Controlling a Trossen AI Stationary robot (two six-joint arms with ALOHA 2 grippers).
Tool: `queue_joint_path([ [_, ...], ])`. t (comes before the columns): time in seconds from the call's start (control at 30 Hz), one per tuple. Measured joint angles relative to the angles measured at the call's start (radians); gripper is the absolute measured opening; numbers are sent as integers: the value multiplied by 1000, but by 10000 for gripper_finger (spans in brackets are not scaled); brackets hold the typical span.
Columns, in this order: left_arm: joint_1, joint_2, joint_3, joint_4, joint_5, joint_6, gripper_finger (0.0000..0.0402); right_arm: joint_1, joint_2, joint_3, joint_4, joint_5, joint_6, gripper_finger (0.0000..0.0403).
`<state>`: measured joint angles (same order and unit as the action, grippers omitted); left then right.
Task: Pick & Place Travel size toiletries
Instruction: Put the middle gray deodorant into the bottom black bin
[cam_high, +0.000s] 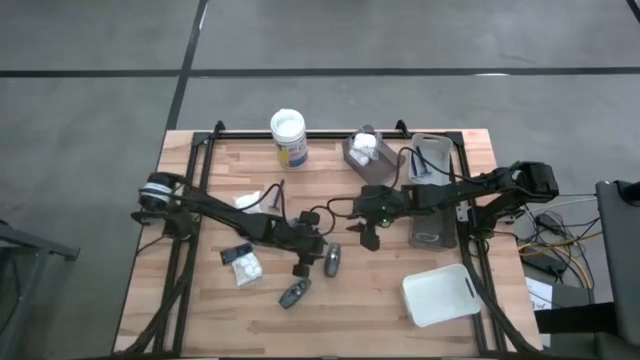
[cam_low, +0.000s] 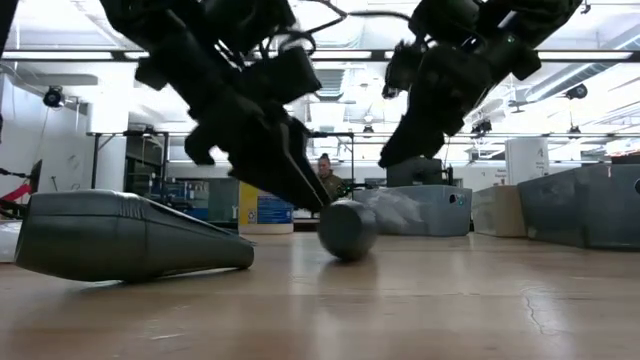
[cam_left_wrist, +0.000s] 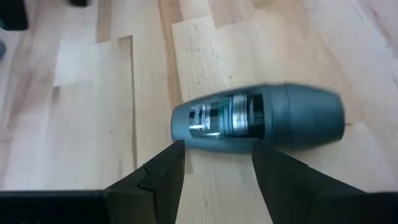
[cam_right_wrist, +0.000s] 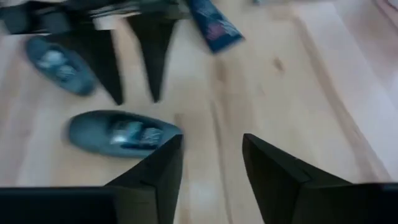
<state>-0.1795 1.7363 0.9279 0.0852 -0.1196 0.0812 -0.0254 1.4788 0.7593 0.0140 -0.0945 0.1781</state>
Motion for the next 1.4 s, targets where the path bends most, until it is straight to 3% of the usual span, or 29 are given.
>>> queue_joint_path([
  [0.3,0,-112,-56,-41,-3,-5,193,49,27,0,163,-47,-151,239],
  [0.7,1,-374,-301,97,-5,-56,193,124,42,26,188,-48,-331,307],
  [0.97,1,-579,-503,312,-5,-107,193,131,156,157,95,-134,-394,315],
  [1.4,0,-807,-659,329,4,-134,193,140,376,458,-280,-152,-517,270],
])
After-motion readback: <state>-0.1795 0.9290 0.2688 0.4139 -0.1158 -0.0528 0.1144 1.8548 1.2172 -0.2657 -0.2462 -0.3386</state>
